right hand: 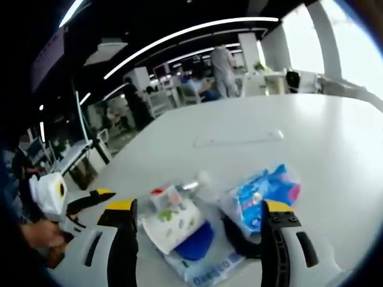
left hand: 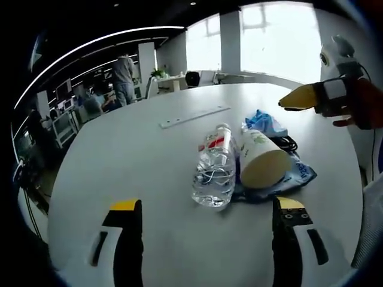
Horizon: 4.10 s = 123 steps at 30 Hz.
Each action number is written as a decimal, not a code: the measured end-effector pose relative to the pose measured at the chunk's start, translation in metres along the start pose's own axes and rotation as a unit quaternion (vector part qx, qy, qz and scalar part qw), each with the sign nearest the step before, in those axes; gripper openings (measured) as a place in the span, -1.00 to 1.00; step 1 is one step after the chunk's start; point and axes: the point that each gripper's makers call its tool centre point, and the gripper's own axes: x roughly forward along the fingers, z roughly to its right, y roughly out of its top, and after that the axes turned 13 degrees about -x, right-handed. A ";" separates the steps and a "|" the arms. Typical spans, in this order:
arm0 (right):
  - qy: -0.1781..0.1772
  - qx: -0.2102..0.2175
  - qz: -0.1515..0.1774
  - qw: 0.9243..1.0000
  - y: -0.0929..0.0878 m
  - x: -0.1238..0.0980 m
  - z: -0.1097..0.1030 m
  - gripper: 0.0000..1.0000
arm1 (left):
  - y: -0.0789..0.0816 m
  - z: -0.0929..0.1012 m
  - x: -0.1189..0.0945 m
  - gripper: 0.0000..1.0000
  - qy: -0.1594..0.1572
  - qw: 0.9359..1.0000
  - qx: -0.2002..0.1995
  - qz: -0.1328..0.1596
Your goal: Arrange the tabletop items into an orderly group along one side of the table until the central work area is clear of visible clutter.
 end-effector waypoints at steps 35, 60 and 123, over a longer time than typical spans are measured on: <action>0.002 0.044 0.003 0.999 0.023 0.046 0.011 0.54 | 0.002 0.009 0.035 0.43 -0.014 1.000 0.003 -0.017; 0.028 0.061 -0.021 0.998 0.013 0.084 0.006 0.49 | 0.011 0.006 0.051 0.21 -0.025 0.999 0.013 -0.023; 0.045 0.102 -0.057 0.992 0.007 0.124 -0.006 0.23 | 0.001 0.016 0.060 -0.17 -0.061 0.991 0.088 -0.074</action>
